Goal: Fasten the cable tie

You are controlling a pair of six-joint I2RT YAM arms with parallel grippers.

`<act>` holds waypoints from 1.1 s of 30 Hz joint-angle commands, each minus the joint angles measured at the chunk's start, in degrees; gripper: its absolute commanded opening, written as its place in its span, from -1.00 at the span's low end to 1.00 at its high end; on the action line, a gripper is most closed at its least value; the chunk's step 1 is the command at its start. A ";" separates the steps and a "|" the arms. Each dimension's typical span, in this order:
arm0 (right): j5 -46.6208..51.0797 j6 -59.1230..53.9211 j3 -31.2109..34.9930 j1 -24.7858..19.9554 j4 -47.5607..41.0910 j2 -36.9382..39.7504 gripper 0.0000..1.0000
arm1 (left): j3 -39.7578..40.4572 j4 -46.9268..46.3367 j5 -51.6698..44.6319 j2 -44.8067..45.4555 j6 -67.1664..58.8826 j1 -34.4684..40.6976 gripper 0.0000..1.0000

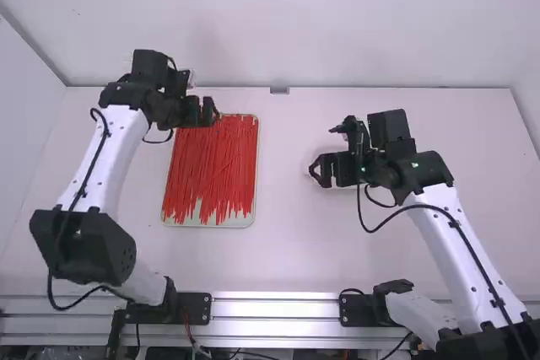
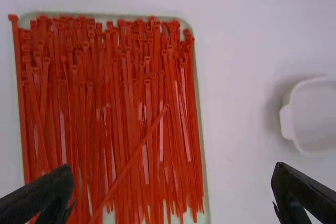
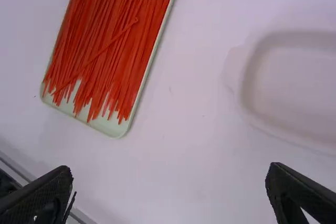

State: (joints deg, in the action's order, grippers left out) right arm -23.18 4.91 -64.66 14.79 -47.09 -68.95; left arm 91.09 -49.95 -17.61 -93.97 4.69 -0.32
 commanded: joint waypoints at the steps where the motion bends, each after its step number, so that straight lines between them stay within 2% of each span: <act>1: -0.83 -0.39 -1.79 0.28 -0.26 -0.26 0.96 | 2.91 -0.50 -1.01 -2.64 -0.59 -0.22 0.98; 16: -0.83 -0.24 -1.79 0.26 -0.94 -0.26 0.97 | 4.02 5.77 -0.92 -10.86 -2.67 4.87 0.95; 33: -2.73 -0.20 -1.79 0.26 -0.98 -0.26 0.97 | 2.16 15.58 -0.94 -18.75 2.05 6.36 0.94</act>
State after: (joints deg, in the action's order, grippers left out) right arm -25.26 4.54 -64.66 14.79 -48.34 -68.95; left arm 94.11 -34.96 -18.00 -111.09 5.93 4.95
